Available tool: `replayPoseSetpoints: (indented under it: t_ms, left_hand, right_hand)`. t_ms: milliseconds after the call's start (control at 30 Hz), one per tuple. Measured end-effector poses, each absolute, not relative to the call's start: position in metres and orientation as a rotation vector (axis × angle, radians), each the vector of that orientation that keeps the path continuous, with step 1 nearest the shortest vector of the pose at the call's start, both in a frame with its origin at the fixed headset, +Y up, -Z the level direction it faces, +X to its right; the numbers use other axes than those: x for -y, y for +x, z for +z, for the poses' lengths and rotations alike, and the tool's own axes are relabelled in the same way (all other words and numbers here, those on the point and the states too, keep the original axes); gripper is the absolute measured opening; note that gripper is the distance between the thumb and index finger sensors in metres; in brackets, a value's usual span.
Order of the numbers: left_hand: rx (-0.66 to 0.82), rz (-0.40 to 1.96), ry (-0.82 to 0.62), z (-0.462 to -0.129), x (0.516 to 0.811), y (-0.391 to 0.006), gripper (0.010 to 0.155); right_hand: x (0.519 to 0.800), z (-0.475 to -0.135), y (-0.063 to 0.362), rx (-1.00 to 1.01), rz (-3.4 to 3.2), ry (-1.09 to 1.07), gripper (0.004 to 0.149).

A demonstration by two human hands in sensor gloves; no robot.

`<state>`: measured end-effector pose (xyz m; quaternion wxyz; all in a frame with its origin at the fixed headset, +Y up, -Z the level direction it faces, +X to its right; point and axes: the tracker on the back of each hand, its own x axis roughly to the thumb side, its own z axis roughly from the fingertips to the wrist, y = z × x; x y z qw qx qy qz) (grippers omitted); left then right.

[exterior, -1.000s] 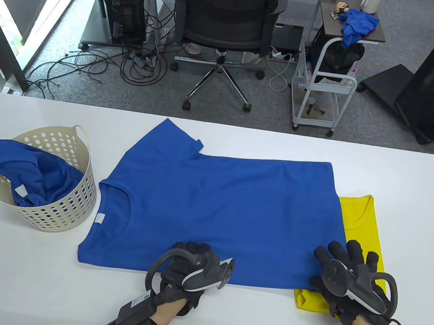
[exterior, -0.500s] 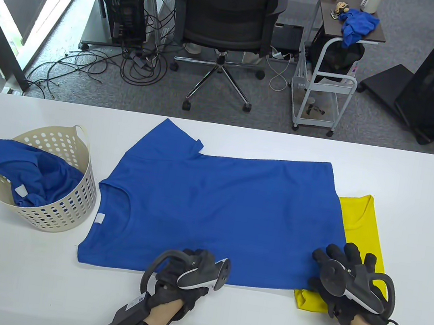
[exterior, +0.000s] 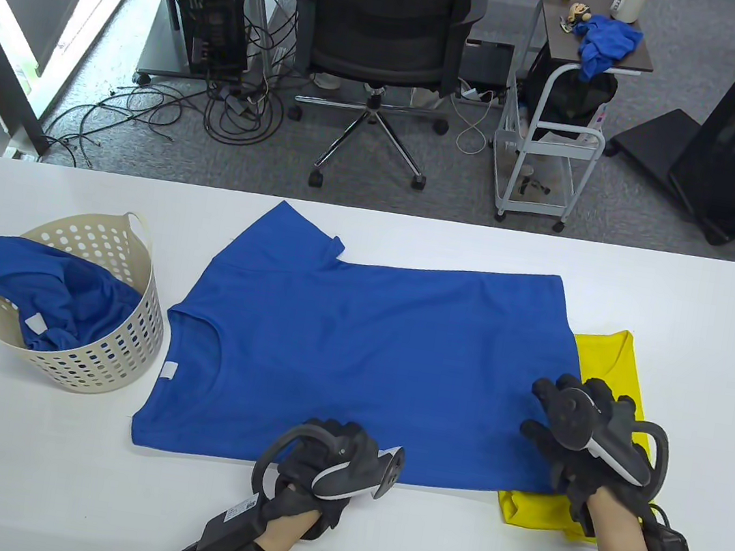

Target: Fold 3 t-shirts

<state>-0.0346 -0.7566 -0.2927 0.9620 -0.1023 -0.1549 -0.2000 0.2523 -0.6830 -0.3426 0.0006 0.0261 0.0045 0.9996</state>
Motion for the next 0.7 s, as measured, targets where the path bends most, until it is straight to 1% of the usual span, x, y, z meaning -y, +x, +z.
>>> replayPoseSetpoints:
  t_ms: [67, 133, 233, 267, 367, 467, 700]
  left_hand:
    - [0.313, -0.392, -0.171, -0.295, 0.757, -0.034, 0.045]
    - [0.315, -0.39, -0.172, -0.296, 0.756, -0.033, 0.044]
    - [0.321, -0.379, -0.165, -0.296, 0.757, -0.033, 0.043]
    - [0.323, -0.379, -0.161, -0.296, 0.757, -0.033, 0.043]
    - [0.326, -0.375, -0.131, -0.295, 0.757, -0.033, 0.043]
    - [0.313, -0.364, -0.098, -0.295, 0.754, -0.035, 0.043]
    - [0.205, -0.246, 0.038, -0.298, 0.714, -0.041, 0.043]
  right_hand:
    - [0.676, -0.342, 0.238, 0.011, 3.104, 0.113, 0.065]
    - [0.675, -0.34, 0.226, 0.029, 3.053, 0.131, 0.065]
    - [0.68, -0.335, 0.214, 0.034, 2.966, 0.171, 0.065]
    - [0.683, -0.333, 0.213, 0.08, 2.936, 0.186, 0.065]
    - [0.692, -0.33, 0.211, 0.075, 2.962, 0.229, 0.064]
    - [0.696, -0.324, 0.21, 0.117, 2.984, 0.272, 0.063]
    - [0.701, -0.312, 0.195, 0.074, 2.984, 0.437, 0.061]
